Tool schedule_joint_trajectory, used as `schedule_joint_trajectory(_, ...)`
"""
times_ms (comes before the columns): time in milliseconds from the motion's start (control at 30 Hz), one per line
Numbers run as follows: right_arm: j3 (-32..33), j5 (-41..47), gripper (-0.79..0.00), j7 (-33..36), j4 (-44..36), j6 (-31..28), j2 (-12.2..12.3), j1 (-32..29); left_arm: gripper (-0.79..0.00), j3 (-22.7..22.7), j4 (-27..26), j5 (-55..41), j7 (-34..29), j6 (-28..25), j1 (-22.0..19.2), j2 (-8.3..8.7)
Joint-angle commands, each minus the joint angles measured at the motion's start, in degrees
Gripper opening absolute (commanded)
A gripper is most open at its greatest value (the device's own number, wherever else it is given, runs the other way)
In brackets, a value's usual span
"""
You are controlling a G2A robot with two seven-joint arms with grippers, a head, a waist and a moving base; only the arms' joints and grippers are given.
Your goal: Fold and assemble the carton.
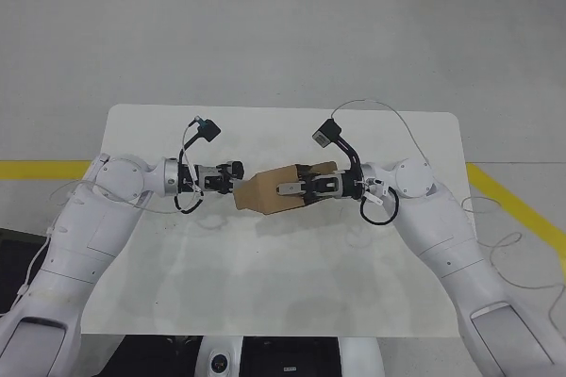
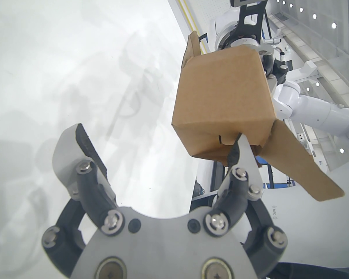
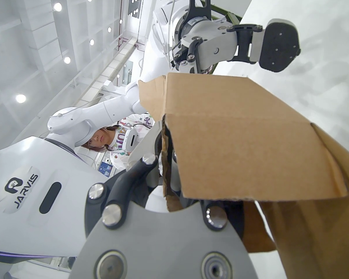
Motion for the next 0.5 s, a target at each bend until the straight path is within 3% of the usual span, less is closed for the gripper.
schedule_joint_trajectory(0,-0.2,0.1,-0.785,0.1,0.1,0.0,-0.1,0.1,0.000,0.2,-0.1,0.0,0.0,0.0,-0.1,-0.03)
schedule_joint_trajectory(467,-0.8,0.6,-0.785,0.8,0.6,-0.1,-0.5,0.5,0.000,0.4,-0.3,-0.1,0.0,0.1,-0.2,0.01)
